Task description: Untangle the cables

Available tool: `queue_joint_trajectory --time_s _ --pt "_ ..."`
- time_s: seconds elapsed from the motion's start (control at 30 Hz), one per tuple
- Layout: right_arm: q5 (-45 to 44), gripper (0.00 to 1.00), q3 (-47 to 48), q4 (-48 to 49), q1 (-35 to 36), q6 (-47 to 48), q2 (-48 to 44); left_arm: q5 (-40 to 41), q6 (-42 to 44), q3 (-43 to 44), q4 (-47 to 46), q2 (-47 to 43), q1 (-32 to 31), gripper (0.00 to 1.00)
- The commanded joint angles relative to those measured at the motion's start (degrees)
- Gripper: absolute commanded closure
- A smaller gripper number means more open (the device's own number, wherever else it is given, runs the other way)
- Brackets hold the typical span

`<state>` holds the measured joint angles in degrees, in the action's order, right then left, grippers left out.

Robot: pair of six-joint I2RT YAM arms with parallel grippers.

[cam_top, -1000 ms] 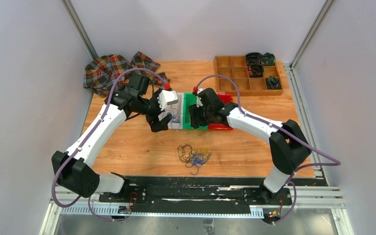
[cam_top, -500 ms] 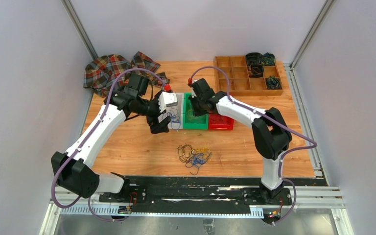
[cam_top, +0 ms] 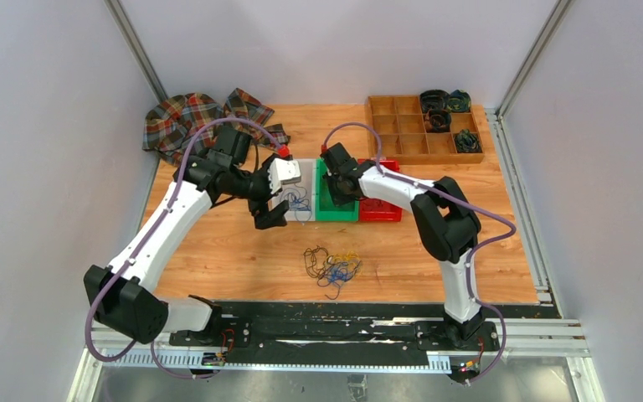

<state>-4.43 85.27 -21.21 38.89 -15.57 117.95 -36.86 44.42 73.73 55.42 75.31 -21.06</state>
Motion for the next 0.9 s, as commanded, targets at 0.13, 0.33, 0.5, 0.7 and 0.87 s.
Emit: queue_joint_trajectory --time_s 0.13,0.33,0.5,0.7,0.87 --pt "-0.54 0.71 0.08 0.24 0.85 0.46 -9.8 -0.64 1.46 -1.21 0.13 -3.63 0.49 0.01" --pt "-1.04 0.3 0.52 -1.46 1.3 0.52 -15.58 -0.16 1.21 -0.29 0.04 -4.31 0.49 0.02" --pt "-1.9 0.23 -3.62 -0.32 1.2 0.92 -21.41 1.55 -1.29 1.7 0.04 -3.09 0.49 0.02" --pt "-0.24 0.23 -9.86 0.67 1.32 1.17 -30.13 4.75 -5.34 1.77 0.1 -1.85 0.49 0.02" --pt "2.6 0.34 -25.37 6.48 1.68 -2.35 -43.02 2.07 -5.04 -3.5 0.04 -1.91 -0.79 0.02"
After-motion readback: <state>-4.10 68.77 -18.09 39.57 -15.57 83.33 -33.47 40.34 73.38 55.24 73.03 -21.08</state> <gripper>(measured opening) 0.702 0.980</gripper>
